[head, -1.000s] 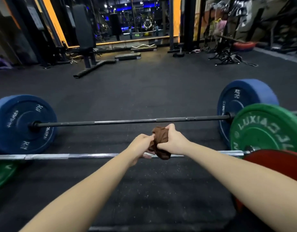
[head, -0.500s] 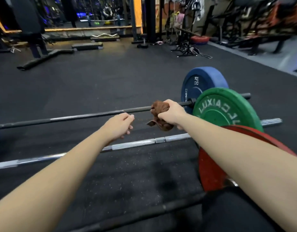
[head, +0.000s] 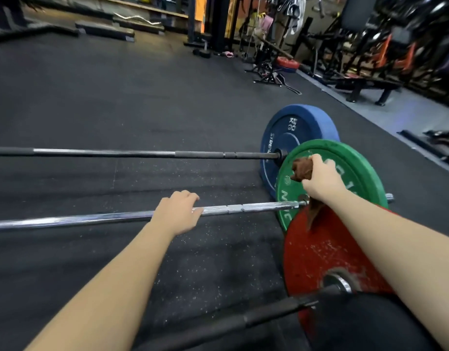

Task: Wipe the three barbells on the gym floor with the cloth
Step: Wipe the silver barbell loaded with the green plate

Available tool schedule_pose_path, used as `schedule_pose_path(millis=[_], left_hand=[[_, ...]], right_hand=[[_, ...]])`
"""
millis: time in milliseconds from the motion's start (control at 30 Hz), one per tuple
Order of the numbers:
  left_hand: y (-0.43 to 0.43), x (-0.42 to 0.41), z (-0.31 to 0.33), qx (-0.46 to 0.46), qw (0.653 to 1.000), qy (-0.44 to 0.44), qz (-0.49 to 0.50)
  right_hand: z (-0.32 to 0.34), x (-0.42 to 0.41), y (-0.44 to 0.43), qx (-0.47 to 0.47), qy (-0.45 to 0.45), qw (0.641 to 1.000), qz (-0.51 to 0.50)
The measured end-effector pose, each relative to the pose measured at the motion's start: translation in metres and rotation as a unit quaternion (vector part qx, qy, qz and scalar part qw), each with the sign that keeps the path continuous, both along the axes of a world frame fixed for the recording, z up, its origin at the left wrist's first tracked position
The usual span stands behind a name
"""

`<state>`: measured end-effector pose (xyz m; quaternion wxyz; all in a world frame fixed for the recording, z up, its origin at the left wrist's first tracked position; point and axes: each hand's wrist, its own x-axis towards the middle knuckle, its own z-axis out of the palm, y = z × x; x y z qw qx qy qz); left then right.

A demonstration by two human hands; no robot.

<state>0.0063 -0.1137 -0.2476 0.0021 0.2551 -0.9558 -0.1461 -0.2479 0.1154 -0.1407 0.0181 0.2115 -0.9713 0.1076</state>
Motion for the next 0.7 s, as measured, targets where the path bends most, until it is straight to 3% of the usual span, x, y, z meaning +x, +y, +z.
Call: schedule_pose_path(millis=[133,267,333,433,567,700], left_hand=[[-0.006,-0.013,-0.030,0.046,0.998,-0.045,0.008],[-0.007,-0.015,-0.056,-0.020,0.994,-0.107,0.016],[-0.011,-0.020,-0.053,0.010,0.992,-0.124,0.009],[-0.019,-0.023,-0.047,0.057,0.988,-0.140,-0.006],[-0.022,-0.026,-0.051,0.062,0.986,-0.155,-0.013],[-0.023,-0.028,-0.057,0.041,0.988,-0.149,-0.014]], right_hand=[[-0.006,-0.006,0.010,0.047,-0.008,0.999,0.023],[0.003,-0.022,0.007,0.031,0.010,0.999,0.017],[0.003,-0.026,0.000,0.059,0.032,0.997,0.030],[-0.018,-0.026,-0.010,0.120,0.040,0.990,0.068],[-0.060,-0.035,-0.018,0.221,0.018,0.974,0.045],[-0.091,-0.044,-0.018,0.227,0.037,0.973,0.002]])
